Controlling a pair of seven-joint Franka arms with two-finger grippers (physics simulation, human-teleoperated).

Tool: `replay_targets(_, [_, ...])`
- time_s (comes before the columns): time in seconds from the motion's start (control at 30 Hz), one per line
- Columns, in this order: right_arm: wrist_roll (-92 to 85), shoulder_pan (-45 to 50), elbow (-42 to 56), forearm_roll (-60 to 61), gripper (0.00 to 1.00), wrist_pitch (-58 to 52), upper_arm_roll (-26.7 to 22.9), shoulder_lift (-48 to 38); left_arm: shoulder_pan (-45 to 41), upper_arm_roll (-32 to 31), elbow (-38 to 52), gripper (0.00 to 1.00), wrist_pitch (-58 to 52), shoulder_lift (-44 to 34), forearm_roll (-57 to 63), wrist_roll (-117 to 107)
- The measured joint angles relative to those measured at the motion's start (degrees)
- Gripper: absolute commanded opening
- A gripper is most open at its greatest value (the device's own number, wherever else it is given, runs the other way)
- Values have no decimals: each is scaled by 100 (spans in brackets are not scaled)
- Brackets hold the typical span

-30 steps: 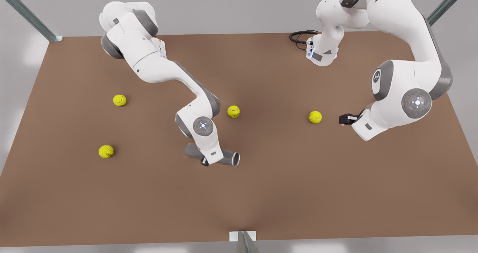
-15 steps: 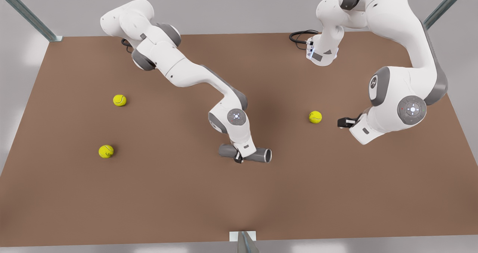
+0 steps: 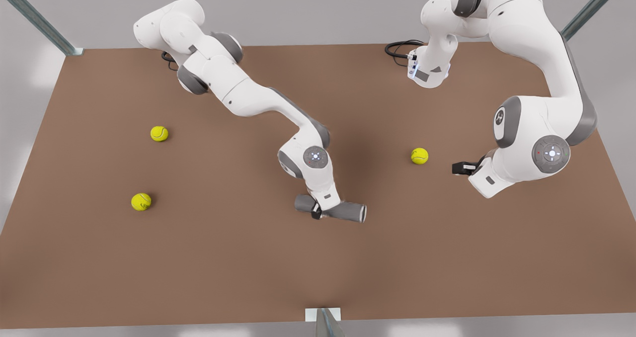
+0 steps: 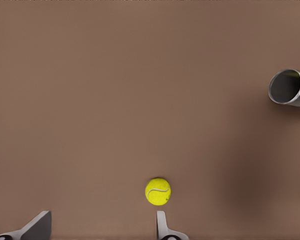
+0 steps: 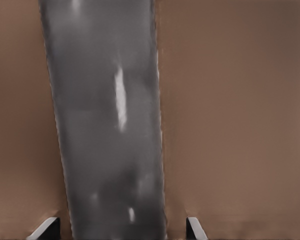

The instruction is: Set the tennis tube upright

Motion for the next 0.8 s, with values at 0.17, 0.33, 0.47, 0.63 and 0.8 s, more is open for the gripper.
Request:
replay_targets(0.17, [71, -84, 1, 526, 100, -1713, -21, -1028, 0, 7, -34, 100, 0, -8, 1, -7])
replay_targets(0.33, [1969, -2899, -246, 832, 100, -4351, -327, -3063, 281, 9, -165, 100, 458, 258, -274, -42])
replay_targets(0.47, [2291, -3391, -566, 491, 100, -5038, -347, -3685, 1632, -1527, 686, 100, 1384, 1806, -1673, 279])
replay_targets(0.63, [2294, -3505, -484, 522, 100, -5029, -320, -3676, 2271, -3206, 996, 100, 2636, 3271, -2582, 1245])
replay_targets(0.8, [2294, -3675, -475, 763, 100, -5015, -330, -3676, 2240, -3687, 1177, 100, 3257, 4169, -2949, 1516])
